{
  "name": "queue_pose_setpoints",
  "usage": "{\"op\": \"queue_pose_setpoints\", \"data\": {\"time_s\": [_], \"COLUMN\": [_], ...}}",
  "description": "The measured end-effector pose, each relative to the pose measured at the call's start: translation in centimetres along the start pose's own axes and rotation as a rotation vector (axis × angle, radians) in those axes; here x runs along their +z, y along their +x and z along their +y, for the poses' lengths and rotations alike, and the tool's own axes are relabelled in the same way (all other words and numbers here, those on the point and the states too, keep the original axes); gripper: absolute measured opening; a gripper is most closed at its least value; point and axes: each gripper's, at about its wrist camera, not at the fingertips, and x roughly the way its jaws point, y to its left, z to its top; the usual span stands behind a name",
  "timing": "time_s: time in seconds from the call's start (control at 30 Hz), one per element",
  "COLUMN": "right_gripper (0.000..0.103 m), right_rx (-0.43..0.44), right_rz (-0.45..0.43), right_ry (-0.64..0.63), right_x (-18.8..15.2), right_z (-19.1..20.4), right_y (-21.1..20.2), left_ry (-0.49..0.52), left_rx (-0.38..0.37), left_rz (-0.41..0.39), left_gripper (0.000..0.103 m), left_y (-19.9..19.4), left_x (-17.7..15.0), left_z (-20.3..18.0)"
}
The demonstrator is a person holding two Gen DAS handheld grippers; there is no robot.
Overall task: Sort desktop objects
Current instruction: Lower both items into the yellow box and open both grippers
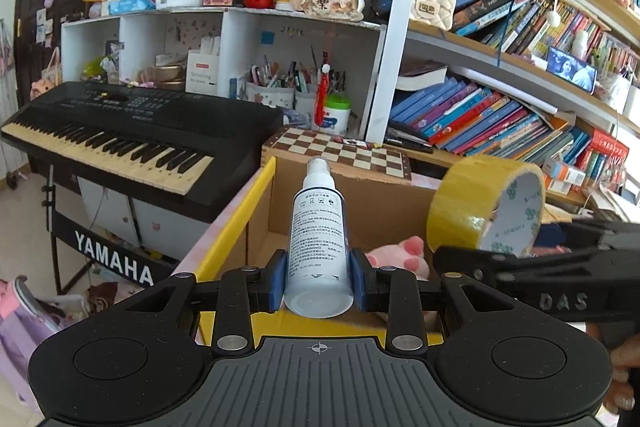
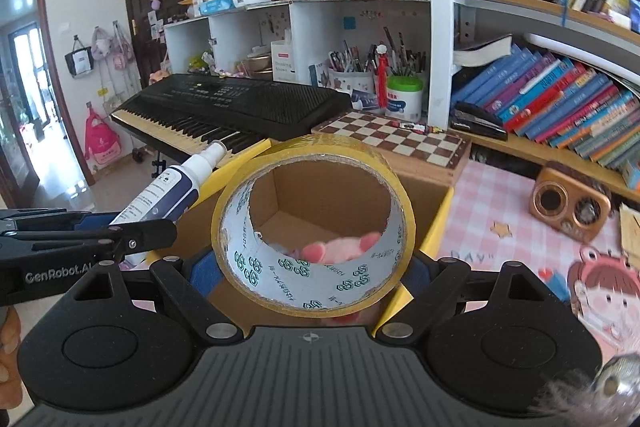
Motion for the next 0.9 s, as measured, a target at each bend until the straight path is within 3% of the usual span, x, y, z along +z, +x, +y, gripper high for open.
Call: {"op": "queue_pose_setpoints", "data": {"time_s": [0.33, 0.9], "right_gripper": [0.087, 0.081], "right_rx": [0.023, 0.094], "right_rz": [0.130, 0.364], "right_ry": [-0.127, -0.203], "right_x": [2.5, 5.6], "right_z": [-1.0, -0.8], "right_y": [6.6, 15.3], "left_ry": [0.001, 0.114], "left_rx": [0.040, 0.084], "left_rz": [0.147, 0.235], "left_gripper": [0.031, 0.031], "left_y": [5.7, 7.5], "left_x": [-0.3, -0.2], "left_z": [-0.1, -1.2]}}
